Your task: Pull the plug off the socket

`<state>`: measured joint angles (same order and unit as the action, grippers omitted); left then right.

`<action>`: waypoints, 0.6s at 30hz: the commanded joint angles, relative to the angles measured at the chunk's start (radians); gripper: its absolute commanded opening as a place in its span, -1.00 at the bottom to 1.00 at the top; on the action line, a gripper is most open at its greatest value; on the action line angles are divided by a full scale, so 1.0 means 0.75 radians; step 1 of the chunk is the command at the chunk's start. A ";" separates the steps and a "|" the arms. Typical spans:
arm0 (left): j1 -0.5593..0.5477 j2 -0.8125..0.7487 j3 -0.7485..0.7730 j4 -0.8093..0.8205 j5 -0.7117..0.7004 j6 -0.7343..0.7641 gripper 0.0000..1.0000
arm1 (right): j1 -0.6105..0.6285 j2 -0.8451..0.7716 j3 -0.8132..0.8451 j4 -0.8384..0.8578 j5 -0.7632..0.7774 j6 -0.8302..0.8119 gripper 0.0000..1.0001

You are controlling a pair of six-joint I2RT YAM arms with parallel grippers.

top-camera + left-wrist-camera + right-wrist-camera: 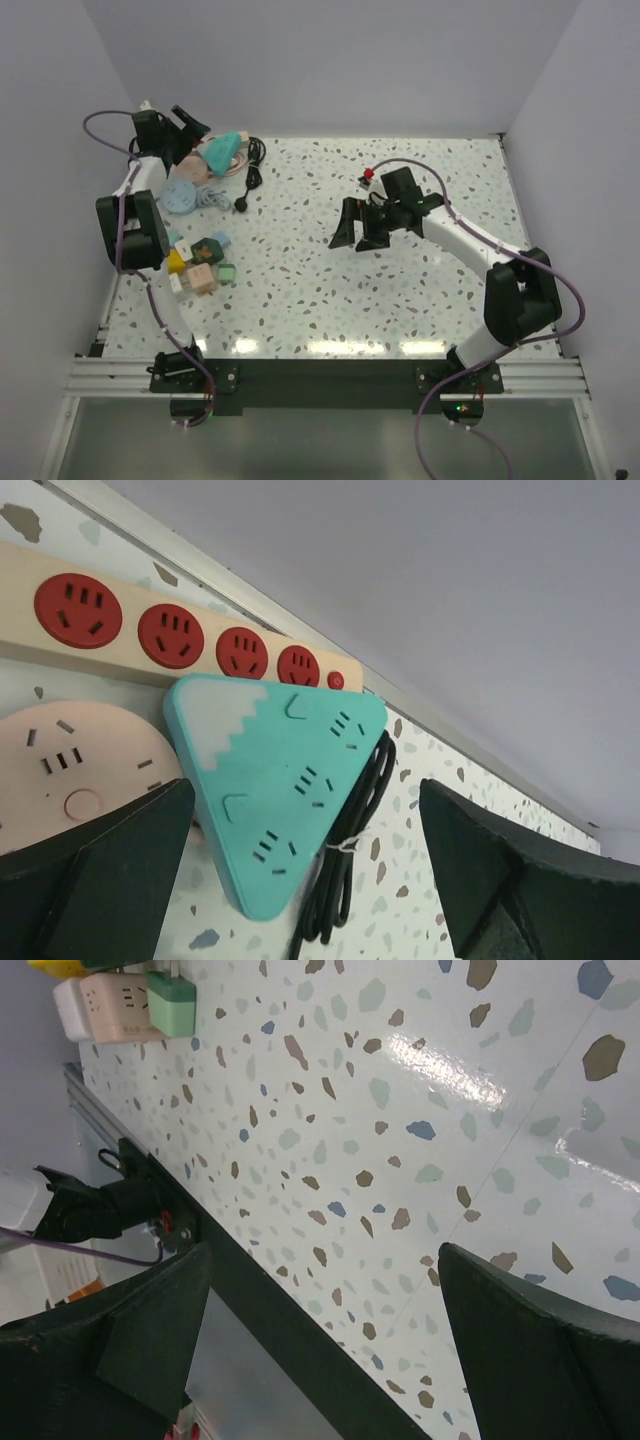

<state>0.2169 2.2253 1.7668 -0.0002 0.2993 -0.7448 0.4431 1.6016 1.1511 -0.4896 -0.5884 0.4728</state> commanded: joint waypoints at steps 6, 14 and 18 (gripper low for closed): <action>0.007 -0.514 -0.202 -0.061 0.145 0.267 1.00 | -0.004 -0.135 0.140 -0.055 0.181 -0.052 0.97; -0.082 -1.040 -0.701 0.031 0.329 0.336 1.00 | -0.002 -0.270 0.132 -0.130 0.379 -0.068 0.97; -0.207 -1.228 -0.811 -0.122 0.295 0.455 1.00 | -0.006 -0.423 0.024 -0.135 0.480 -0.039 0.97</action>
<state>0.1181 1.3869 1.2064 -0.0345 0.4988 -0.4999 0.4427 1.3949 1.2095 -0.5701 -0.3279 0.4412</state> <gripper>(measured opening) 0.997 0.986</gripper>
